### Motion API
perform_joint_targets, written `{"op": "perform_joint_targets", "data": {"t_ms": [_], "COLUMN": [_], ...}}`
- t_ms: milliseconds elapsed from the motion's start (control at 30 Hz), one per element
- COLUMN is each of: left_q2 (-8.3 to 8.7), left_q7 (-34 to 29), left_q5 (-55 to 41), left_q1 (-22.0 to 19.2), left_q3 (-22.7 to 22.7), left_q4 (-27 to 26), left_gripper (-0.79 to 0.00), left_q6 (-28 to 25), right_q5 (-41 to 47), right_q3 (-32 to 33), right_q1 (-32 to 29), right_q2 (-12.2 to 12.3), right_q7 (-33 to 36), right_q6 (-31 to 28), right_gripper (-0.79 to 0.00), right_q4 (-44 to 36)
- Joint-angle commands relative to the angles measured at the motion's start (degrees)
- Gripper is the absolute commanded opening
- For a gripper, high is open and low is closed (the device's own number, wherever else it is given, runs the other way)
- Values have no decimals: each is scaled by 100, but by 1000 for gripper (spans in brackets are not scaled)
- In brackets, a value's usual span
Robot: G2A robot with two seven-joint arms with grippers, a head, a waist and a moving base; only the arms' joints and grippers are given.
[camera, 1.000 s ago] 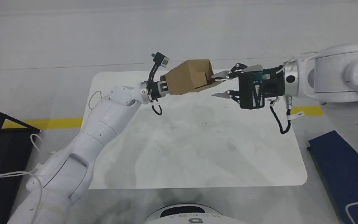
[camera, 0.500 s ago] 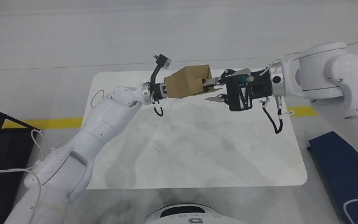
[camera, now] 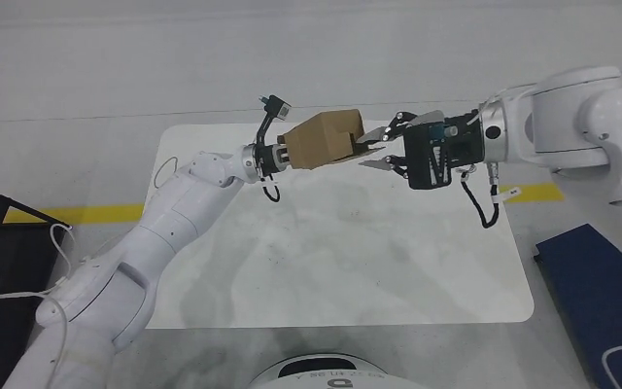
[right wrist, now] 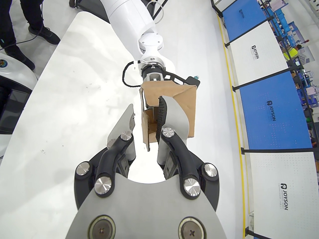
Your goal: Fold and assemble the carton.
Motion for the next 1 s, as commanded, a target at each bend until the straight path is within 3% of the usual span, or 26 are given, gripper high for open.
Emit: {"op": "perform_joint_targets", "data": {"t_ms": [0, 567, 967], "left_q2": [11, 70, 116], "left_q7": [-7, 50, 131], "left_q5": [-22, -73, -161], "left_q1": [-8, -108, -142], "left_q3": [24, 256, 422], "left_q4": [-5, -99, -242], "left_gripper": [-785, -785, -785], "left_q6": [7, -50, -131], "right_q5": [-19, 130, 799], "right_q3": [-40, -923, -1559], "right_q1": [16, 541, 983], "right_q2": [11, -147, -135], "right_q7": [-13, -161, -828], "right_q6": [0, 0, 0], "right_gripper": [-511, -480, -459], "right_q4": [-68, 474, 828]}}
